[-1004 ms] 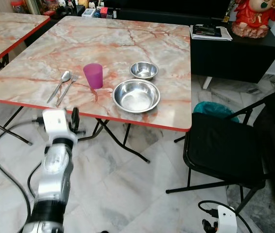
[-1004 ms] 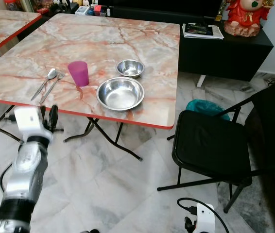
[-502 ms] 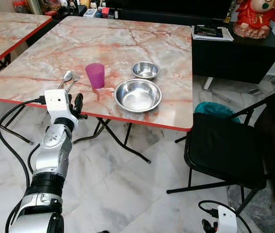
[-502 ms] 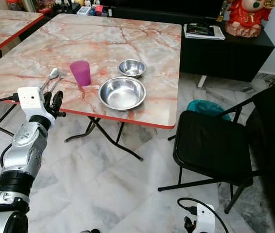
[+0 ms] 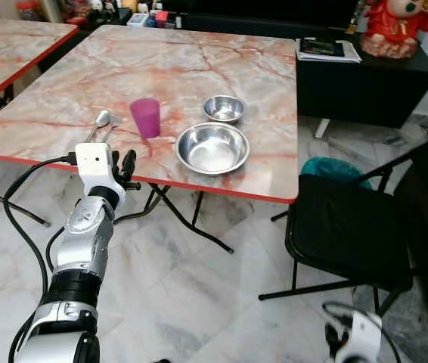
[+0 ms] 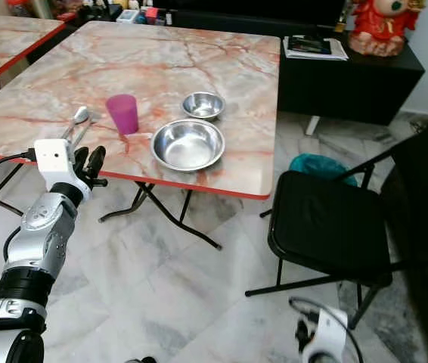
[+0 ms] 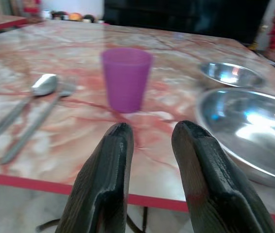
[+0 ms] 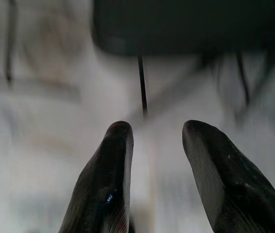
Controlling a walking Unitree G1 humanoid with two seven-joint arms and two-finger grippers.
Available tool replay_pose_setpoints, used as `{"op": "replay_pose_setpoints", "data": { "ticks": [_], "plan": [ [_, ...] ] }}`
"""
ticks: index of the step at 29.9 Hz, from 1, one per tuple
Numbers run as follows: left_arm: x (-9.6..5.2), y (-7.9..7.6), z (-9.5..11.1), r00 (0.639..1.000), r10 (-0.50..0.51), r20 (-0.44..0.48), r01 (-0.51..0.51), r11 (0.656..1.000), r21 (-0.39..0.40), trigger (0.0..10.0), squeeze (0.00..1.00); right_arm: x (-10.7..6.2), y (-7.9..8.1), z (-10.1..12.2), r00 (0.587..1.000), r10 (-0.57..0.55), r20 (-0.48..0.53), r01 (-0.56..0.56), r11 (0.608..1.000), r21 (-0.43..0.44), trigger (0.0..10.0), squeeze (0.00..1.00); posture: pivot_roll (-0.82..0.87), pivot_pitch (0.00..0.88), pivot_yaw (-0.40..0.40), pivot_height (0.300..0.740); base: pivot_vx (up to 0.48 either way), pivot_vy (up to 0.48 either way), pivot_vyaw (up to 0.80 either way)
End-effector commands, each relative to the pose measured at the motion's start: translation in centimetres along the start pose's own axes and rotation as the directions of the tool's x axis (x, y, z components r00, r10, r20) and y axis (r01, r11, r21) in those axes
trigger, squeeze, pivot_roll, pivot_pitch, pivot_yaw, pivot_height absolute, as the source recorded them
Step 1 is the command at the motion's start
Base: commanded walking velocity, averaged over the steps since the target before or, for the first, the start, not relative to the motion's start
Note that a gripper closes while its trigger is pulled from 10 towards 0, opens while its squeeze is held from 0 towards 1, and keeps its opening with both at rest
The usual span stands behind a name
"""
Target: Setting the table
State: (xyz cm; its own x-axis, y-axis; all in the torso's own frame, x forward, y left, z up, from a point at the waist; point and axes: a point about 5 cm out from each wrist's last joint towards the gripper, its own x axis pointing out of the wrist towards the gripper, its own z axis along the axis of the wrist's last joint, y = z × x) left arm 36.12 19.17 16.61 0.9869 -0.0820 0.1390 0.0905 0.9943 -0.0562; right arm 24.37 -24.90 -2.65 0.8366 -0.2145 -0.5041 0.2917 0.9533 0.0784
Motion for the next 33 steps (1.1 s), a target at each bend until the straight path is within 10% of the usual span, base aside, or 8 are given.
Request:
{"op": "replay_pose_setpoints", "data": {
  "ticks": [1, 33],
  "plan": [
    [-0.3, 0.2, -0.1, 1.000, -0.001, 0.000, 0.001, 1.000, 0.009, 10.0, 0.00, 0.2, -0.5, 1.2, 0.998, -0.015, 0.059, 0.015, 1.000, 0.008, 10.0, 0.00, -0.04, 0.127, -0.011, 0.740, 0.000, 0.000, 0.00],
    [-0.2, 0.4, 0.2, 1.000, 0.004, 0.011, -0.004, 1.000, -0.024, 10.0, 0.00, -0.7, 0.0, -2.5, 0.991, -0.052, -0.120, 0.058, 0.997, 0.043, 10.0, 0.00, -0.03, 0.118, -0.021, 0.740, 0.000, 0.000, -0.20]
  ]
}}
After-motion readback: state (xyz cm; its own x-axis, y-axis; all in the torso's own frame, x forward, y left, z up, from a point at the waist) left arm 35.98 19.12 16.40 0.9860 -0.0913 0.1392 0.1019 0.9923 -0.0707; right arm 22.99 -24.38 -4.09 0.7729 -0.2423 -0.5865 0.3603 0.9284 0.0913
